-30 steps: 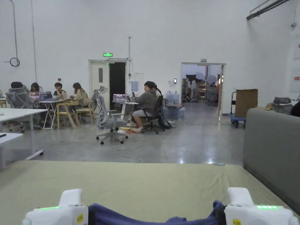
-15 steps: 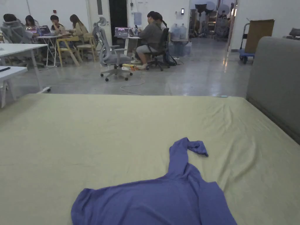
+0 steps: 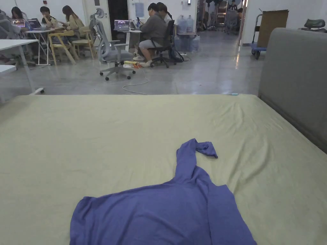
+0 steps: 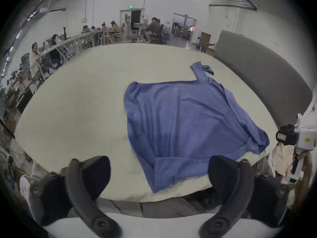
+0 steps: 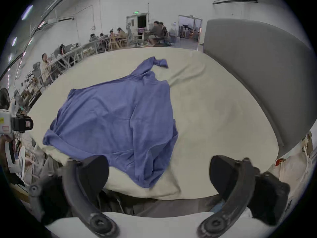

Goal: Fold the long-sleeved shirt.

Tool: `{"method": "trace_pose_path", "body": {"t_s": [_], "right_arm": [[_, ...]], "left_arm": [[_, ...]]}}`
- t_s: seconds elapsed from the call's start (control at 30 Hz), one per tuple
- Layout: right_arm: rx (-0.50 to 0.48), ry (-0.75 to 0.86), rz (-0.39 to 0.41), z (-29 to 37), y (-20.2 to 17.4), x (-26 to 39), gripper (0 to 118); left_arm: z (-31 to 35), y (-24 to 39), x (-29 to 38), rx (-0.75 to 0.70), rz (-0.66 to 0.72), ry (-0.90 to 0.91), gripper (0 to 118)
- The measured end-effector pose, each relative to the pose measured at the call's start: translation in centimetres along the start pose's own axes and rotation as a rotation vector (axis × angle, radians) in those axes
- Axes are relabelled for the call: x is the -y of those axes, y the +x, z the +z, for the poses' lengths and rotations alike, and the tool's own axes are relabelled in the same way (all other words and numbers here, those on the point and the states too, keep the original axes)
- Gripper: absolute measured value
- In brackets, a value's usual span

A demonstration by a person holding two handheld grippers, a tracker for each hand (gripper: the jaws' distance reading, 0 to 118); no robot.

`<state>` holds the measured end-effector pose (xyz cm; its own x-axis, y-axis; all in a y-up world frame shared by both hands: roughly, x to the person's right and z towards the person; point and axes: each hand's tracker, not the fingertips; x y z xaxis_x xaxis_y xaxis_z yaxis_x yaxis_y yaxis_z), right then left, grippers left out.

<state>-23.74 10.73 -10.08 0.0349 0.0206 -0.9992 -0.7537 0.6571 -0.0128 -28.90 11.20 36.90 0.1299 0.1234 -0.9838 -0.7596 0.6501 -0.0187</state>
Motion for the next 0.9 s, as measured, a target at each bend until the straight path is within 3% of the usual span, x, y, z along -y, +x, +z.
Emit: {"method": "trace_pose_path", "body": {"t_s": [0.03, 0.07, 0.1, 0.27, 0.3, 0.37, 0.4, 0.63, 0.7, 0.73, 0.77, 0.8, 0.83, 0.87, 0.9], "right_arm": [[-0.006, -0.009, -0.009, -0.3, 0.0, 0.0, 73], [-0.013, -0.011, -0.019, -0.6, 0.6, 0.5, 29], [-0.022, -0.013, -0.023, -1.0, 0.6, 0.6, 0], [-0.015, -0.048, -0.037, -2.2, 0.3, 0.9, 0], [-0.005, -0.046, -0.040, -2.4, 0.2, 0.9, 5], [-0.006, -0.048, -0.033, -2.1, 0.5, 0.9, 82], [-0.006, -0.061, -0.018, -2.6, 0.3, 0.8, 103], [0.001, -0.165, -0.003, -6.8, 0.0, 1.4, 96], [0.012, -0.167, -0.002, -7.8, -0.3, 1.3, 73], [0.018, -0.168, -0.004, -8.3, -0.1, 1.6, 45], [0.021, -0.174, -0.008, -8.7, -0.1, 1.5, 21], [0.025, -0.183, -0.018, -9.0, -0.2, 1.4, 12], [0.026, -0.183, -0.029, -9.1, -0.4, 1.3, 12], [0.022, -0.183, -0.027, -8.0, -0.7, 0.9, 10], [0.021, -0.185, -0.025, -7.9, -0.8, 0.8, 10]], "left_arm": [[0.0, 0.0, 0.0, 0.005, -0.005, 0.005, 45], [-0.1, 0.0, 0.1, 0.009, 0.001, 0.005, 0], [-0.9, 0.1, 0.5, 0.022, 0.024, -0.011, 0], [0.0, 1.9, 0.5, 0.081, 0.026, -0.021, 0], [0.1, 2.1, 0.4, 0.077, 0.016, -0.021, 0], [-0.6, 1.1, 0.1, 0.083, 0.018, -0.023, 0], [-0.8, 0.6, -0.2, 0.068, 0.010, -0.018, 0], [-3.1, 0.2, -4.0, 0.050, -0.036, -0.003, 0], [-4.5, 0.0, -6.2, 0.060, -0.036, 0.008, 0], [-5.6, -0.3, -7.5, 0.060, -0.036, 0.016, 0], [-6.9, -0.6, -8.5, 0.058, -0.035, 0.019, 4], [-8.5, -1.0, -9.8, 0.047, -0.029, 0.017, 29], [-10.6, -1.5, -11.5, -0.009, -0.031, 0.004, 88], [-12.5, -2.0, -12.7, -0.047, -0.030, -0.010, 118], [-13.6, -2.6, -13.8, -0.086, -0.036, -0.007, 117]]}}
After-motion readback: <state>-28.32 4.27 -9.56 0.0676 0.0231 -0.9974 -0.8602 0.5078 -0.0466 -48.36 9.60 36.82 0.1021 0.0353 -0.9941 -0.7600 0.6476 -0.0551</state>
